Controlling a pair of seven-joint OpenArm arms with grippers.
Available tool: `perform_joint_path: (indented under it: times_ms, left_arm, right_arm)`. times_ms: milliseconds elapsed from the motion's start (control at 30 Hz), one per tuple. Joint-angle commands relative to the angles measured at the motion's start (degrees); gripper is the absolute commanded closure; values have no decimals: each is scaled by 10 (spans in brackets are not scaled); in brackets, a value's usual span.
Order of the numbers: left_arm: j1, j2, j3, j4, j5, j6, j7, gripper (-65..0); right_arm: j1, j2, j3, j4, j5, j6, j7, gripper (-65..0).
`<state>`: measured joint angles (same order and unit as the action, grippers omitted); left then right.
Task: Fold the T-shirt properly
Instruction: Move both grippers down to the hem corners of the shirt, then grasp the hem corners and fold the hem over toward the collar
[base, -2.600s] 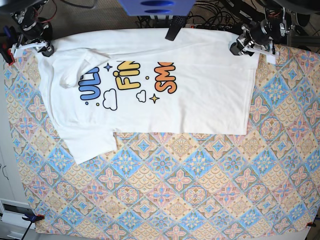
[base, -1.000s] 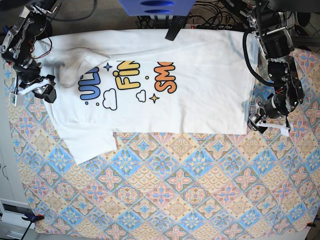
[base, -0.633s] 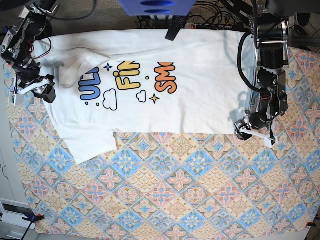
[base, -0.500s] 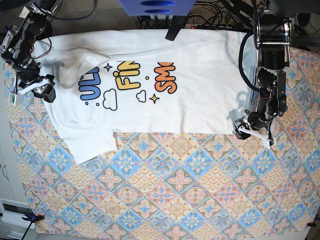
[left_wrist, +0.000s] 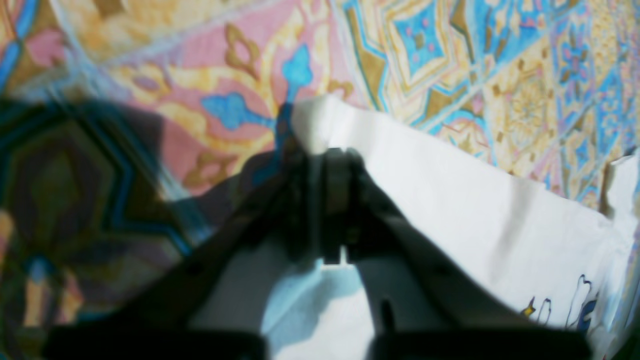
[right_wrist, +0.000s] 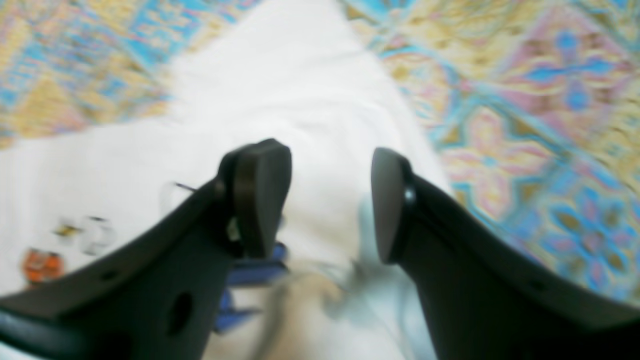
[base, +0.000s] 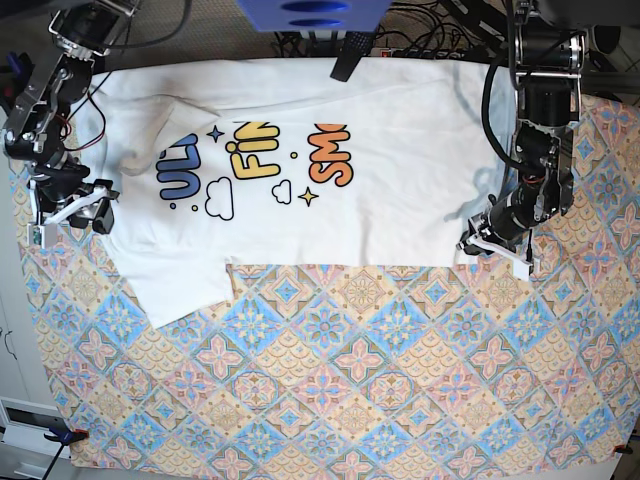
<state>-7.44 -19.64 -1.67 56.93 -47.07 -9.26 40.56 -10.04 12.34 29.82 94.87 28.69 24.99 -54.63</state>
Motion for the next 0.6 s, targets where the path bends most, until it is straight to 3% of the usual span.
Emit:
perform_joint_path:
  times_ms: [0, 167, 400, 567]
  left_arm:
    - [9, -6, 3, 22, 3, 2, 24, 0]
    - [41, -16, 3, 93, 2, 2, 22, 0]
    - [79, -34, -9, 145, 2, 2, 21, 0]
    - [107, -34, -51, 168, 0, 2, 26, 0]
  right_arm:
    - [-1, 8, -5, 6, -12, 0, 7, -285]
    - [69, 13, -43, -25, -75, 0, 10, -285]
    - [150, 62, -77, -161, -83, 1, 14, -286]
    - [199, 95, -130, -257, -83, 1, 58, -286]
